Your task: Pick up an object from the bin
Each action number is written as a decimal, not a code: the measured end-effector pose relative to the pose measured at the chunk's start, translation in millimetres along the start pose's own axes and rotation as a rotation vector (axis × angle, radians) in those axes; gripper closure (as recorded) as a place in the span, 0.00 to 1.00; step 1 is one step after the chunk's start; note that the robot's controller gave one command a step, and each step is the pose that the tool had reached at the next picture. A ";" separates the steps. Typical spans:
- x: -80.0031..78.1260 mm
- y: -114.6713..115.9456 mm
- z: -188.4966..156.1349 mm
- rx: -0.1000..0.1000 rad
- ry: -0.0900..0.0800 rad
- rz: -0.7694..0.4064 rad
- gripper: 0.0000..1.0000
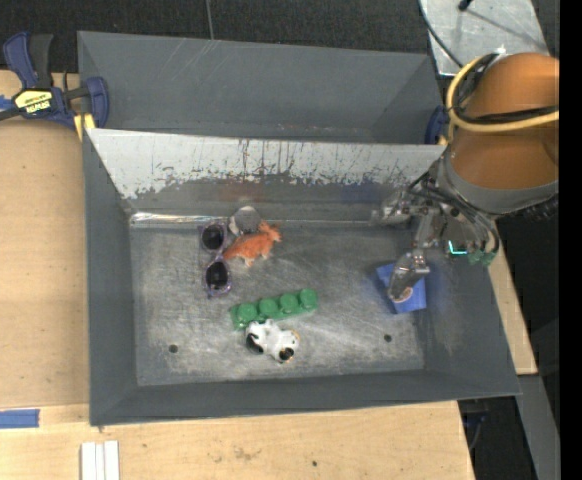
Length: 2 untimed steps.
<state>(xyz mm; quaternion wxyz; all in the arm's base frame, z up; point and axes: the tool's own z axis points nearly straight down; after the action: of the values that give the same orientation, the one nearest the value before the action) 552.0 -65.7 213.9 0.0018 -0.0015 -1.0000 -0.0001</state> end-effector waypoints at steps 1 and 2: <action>-1.6 0.2 -3.8 0.001 -0.008 -0.002 0.00; -4.8 -35.1 52.3 0.001 -0.014 0.029 0.00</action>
Offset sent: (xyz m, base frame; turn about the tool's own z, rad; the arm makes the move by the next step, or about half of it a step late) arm 0.0036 -0.0895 -0.1439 0.0782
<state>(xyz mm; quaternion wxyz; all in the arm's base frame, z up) 556.5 -100.9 161.6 -0.0052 -0.0160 -0.9999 0.0005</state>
